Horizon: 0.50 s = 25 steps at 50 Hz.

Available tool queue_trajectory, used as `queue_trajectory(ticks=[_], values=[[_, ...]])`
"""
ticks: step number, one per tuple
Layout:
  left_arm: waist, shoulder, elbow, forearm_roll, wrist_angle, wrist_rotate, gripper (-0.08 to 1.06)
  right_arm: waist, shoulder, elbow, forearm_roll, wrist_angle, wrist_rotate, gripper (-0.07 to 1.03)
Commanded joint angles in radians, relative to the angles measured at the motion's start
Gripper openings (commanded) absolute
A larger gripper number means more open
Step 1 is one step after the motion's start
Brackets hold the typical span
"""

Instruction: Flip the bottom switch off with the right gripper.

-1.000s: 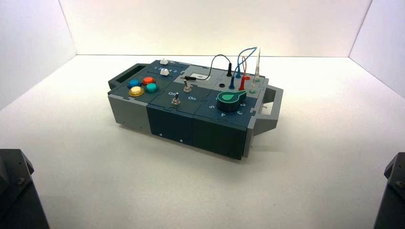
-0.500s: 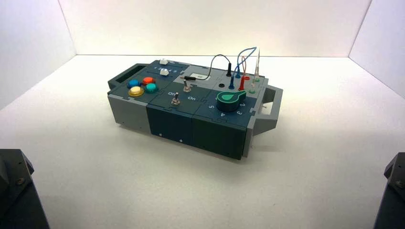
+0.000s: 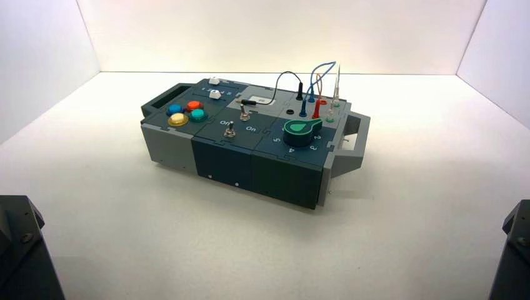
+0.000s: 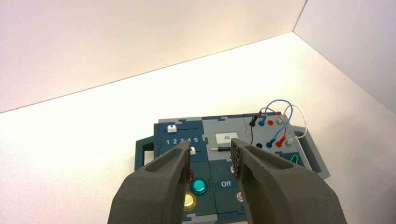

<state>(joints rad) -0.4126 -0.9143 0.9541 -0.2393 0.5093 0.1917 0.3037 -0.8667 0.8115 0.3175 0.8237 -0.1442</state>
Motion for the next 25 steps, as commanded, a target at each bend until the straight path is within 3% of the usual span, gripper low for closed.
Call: queue_trajectory(ticks=[1, 25], values=[[0.005, -0.002, -0.037, 0.000, -0.015, 0.003, 0.47, 0.003, 0.025, -0.009, -0.006, -0.012, -0.002, 0.45], [0.005, 0.006, -0.020, -0.005, -0.031, 0.002, 0.47, 0.002, 0.100, 0.078, -0.008, -0.063, 0.003, 0.45]])
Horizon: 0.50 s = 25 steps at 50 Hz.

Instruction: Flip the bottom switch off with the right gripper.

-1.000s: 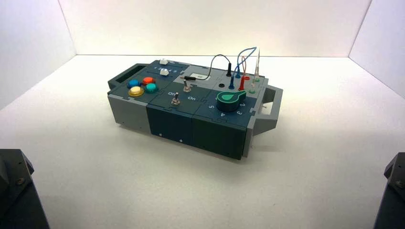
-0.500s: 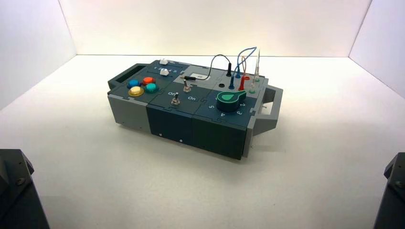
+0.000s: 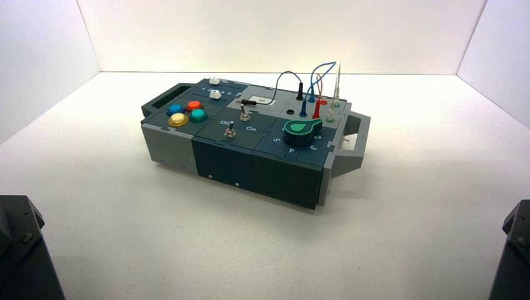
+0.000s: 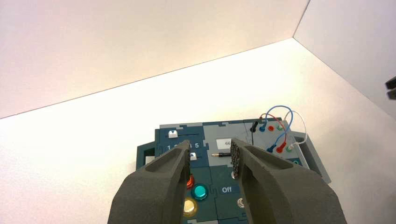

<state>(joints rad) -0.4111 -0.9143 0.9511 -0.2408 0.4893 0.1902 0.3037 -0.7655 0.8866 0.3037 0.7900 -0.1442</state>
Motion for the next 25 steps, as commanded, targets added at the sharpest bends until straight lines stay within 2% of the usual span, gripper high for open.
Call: queue_trajectory(ticks=[1, 11, 25], values=[[0.003, 0.008, -0.015, -0.003, -0.012, 0.003, 0.47, 0.003, -0.002, 0.008, 0.006, -0.031, 0.003, 0.45], [-0.017, 0.005, 0.015, -0.011, -0.012, 0.003, 0.47, 0.002, 0.014, 0.041, 0.008, -0.035, 0.003, 0.45], [-0.025, -0.031, 0.031, -0.012, -0.040, 0.003, 0.47, 0.003, 0.089, 0.084, 0.009, -0.043, 0.018, 0.45]])
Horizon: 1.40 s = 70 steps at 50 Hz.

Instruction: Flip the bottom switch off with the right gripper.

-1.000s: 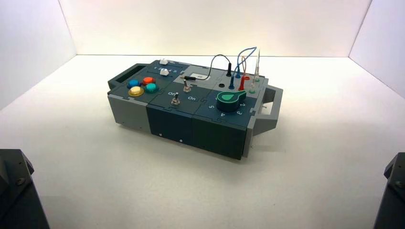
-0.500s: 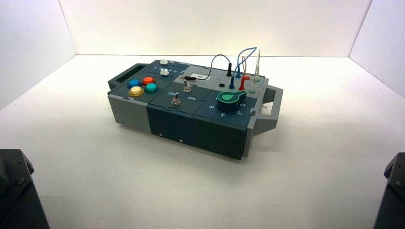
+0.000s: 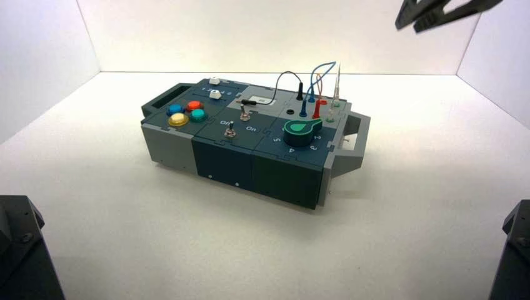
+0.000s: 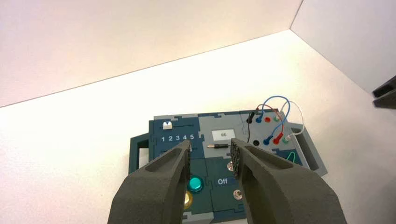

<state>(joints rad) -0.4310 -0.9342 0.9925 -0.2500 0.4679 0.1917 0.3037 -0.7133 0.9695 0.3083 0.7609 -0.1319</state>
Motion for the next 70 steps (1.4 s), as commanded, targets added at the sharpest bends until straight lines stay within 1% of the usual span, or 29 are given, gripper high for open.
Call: queue_trajectory(ticks=[1, 8, 22, 36, 38, 45, 52, 59, 70], values=[[-0.006, -0.014, -0.011, -0.002, -0.018, 0.002, 0.47, 0.003, 0.048, 0.006, 0.006, -0.020, 0.005, 0.45], [-0.006, -0.012, -0.012, -0.003, -0.018, 0.002, 0.47, 0.003, 0.120, 0.012, 0.009, -0.055, 0.006, 0.45], [-0.012, 0.000, -0.032, -0.002, -0.018, 0.005, 0.47, 0.003, 0.267, 0.023, 0.043, -0.126, 0.003, 0.46], [-0.012, 0.000, -0.034, -0.003, -0.020, 0.005, 0.47, 0.005, 0.428, 0.021, 0.060, -0.172, 0.000, 0.48], [-0.012, 0.000, -0.034, -0.002, -0.021, 0.005, 0.47, 0.006, 0.439, 0.020, 0.060, -0.175, -0.002, 0.49], [-0.012, -0.002, -0.034, -0.002, -0.020, 0.005, 0.47, 0.044, 0.474, 0.005, 0.063, -0.201, -0.003, 0.53], [-0.012, -0.002, -0.035, -0.002, -0.021, 0.005, 0.47, 0.069, 0.526, -0.023, 0.064, -0.216, 0.000, 0.53], [-0.012, -0.005, -0.035, -0.002, -0.023, 0.005, 0.47, 0.071, 0.588, -0.043, 0.064, -0.241, 0.000, 0.53], [-0.012, -0.008, -0.037, 0.000, -0.023, 0.006, 0.47, 0.069, 0.670, -0.048, 0.063, -0.272, 0.003, 0.54]])
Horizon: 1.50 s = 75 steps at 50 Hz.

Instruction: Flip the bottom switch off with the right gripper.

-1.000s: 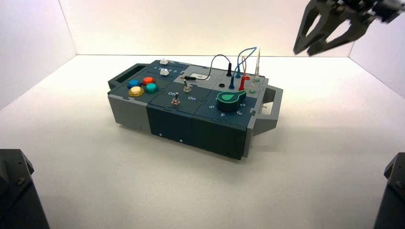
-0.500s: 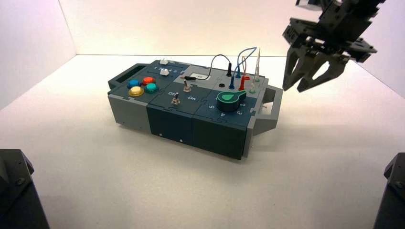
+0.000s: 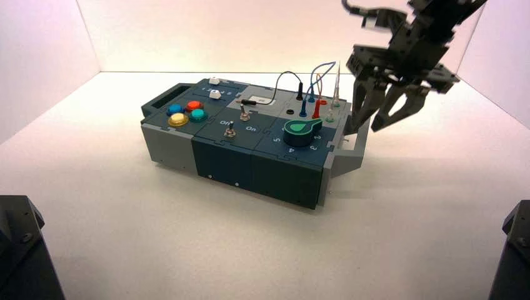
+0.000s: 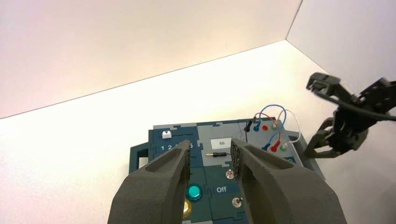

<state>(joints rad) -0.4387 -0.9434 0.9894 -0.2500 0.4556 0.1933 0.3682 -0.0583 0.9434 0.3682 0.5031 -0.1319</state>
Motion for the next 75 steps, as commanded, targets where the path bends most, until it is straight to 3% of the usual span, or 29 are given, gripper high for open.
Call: queue_trajectory(ticks=[1, 12, 18, 25, 31, 39, 47, 53, 66, 75], values=[[-0.005, 0.000, -0.034, 0.000, -0.011, 0.005, 0.47, 0.005, 0.021, -0.023, 0.003, -0.017, 0.003, 0.54], [-0.005, 0.003, -0.034, 0.002, -0.011, 0.011, 0.47, 0.006, 0.046, -0.028, 0.003, -0.037, 0.003, 0.53], [-0.005, 0.005, -0.034, 0.000, -0.011, 0.011, 0.47, 0.005, 0.038, -0.038, 0.003, -0.037, 0.005, 0.29], [-0.003, 0.008, -0.035, 0.002, 0.002, 0.011, 0.44, 0.005, 0.035, -0.043, 0.003, -0.025, 0.008, 0.18], [-0.005, 0.026, -0.044, 0.006, 0.069, 0.015, 0.43, 0.005, 0.035, -0.043, 0.003, -0.025, 0.006, 0.09], [-0.005, 0.081, -0.063, 0.014, 0.173, 0.081, 0.43, 0.005, 0.034, -0.054, 0.003, -0.017, 0.002, -0.02], [-0.005, 0.098, -0.064, 0.011, 0.163, 0.118, 0.41, 0.005, 0.034, -0.066, 0.003, -0.011, 0.000, -0.02], [-0.031, 0.132, -0.067, 0.000, 0.176, 0.130, 0.24, 0.006, 0.034, -0.078, 0.005, -0.009, 0.000, -0.02], [-0.149, 0.199, -0.071, -0.018, 0.167, 0.121, 0.06, 0.005, 0.037, -0.095, 0.003, -0.003, -0.002, -0.02], [-0.163, 0.238, -0.075, -0.032, 0.167, 0.104, 0.00, 0.005, 0.044, -0.107, 0.003, -0.003, 0.000, -0.02]])
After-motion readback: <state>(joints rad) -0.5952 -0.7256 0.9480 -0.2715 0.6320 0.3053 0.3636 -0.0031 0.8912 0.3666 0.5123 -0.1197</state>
